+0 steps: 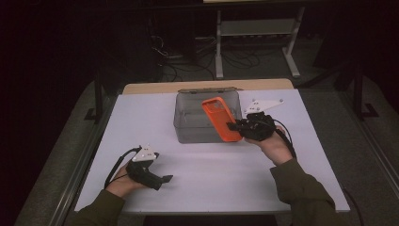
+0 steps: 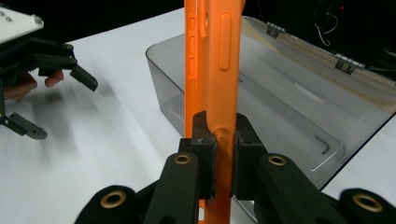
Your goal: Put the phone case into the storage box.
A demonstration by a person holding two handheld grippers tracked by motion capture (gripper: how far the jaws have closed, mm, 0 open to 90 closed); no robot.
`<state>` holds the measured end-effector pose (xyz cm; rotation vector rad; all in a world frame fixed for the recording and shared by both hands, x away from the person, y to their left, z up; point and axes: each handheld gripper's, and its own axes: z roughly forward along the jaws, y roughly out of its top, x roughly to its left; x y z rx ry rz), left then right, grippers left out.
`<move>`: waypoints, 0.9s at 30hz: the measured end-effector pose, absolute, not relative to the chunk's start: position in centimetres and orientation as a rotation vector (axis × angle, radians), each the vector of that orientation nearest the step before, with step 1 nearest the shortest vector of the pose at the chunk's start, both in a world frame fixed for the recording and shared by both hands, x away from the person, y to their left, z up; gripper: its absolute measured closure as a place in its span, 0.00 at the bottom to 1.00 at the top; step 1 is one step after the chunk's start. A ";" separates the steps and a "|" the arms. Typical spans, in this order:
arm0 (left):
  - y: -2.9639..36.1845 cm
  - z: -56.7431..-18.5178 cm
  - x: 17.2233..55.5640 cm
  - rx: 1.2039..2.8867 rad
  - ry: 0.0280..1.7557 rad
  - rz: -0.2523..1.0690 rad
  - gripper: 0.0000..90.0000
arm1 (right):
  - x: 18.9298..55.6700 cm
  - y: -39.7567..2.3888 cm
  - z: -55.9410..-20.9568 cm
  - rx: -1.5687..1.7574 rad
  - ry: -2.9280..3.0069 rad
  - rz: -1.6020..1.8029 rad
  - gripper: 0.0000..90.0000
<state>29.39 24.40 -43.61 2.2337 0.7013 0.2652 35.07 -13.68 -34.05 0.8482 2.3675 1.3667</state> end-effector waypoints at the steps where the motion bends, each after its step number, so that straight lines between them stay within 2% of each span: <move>1: 24.4 -43.6 29.4 2.235 0.701 0.265 0.00 | 35.2 -13.7 -33.9 0.853 2.364 1.369 0.90; 27: 24.5 -43.6 29.3 2.221 0.693 0.283 0.00 | 37.7 -13.6 -31.5 0.880 2.321 1.376 0.90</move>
